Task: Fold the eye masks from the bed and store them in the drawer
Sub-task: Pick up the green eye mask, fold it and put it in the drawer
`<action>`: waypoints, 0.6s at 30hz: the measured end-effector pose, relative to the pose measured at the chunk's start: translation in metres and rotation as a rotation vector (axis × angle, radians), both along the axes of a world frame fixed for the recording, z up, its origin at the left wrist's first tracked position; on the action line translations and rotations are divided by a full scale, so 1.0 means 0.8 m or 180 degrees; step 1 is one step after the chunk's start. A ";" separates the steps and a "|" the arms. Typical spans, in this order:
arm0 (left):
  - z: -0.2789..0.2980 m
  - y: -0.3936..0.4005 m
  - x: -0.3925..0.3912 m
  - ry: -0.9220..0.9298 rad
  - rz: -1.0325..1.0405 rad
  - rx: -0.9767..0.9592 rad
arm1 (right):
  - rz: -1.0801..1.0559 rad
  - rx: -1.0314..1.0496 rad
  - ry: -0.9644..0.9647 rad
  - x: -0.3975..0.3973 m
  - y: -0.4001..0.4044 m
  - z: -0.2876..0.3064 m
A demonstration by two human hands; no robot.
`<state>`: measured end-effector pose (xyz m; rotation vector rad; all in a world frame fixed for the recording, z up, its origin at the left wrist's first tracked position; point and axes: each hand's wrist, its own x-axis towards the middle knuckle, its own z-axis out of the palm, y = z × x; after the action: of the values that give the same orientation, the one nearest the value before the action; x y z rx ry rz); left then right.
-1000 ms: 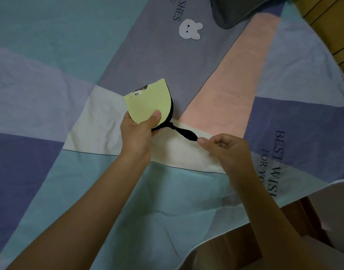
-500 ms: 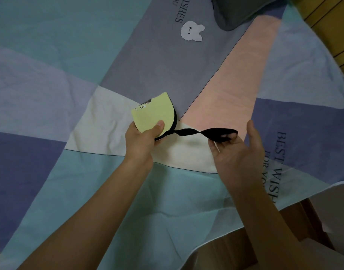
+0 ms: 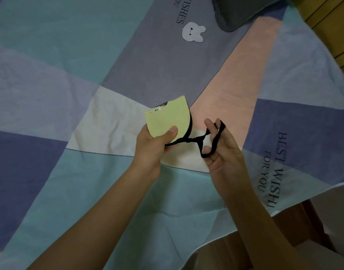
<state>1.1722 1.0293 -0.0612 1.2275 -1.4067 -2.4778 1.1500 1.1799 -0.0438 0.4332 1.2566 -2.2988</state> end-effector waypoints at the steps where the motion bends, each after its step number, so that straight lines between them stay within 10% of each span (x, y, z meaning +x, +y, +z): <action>1: 0.002 0.000 0.000 0.0054 -0.0090 0.0019 | 0.0082 0.0078 0.0041 0.001 0.000 0.000; 18: 0.028 -0.004 0.002 -0.0154 -0.1911 -0.0512 | 0.0440 0.1343 0.0606 -0.001 -0.006 0.016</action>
<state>1.1738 1.0263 -0.0386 0.9384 -2.2082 -2.5995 1.1489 1.1750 -0.0314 0.2588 1.8168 -1.9921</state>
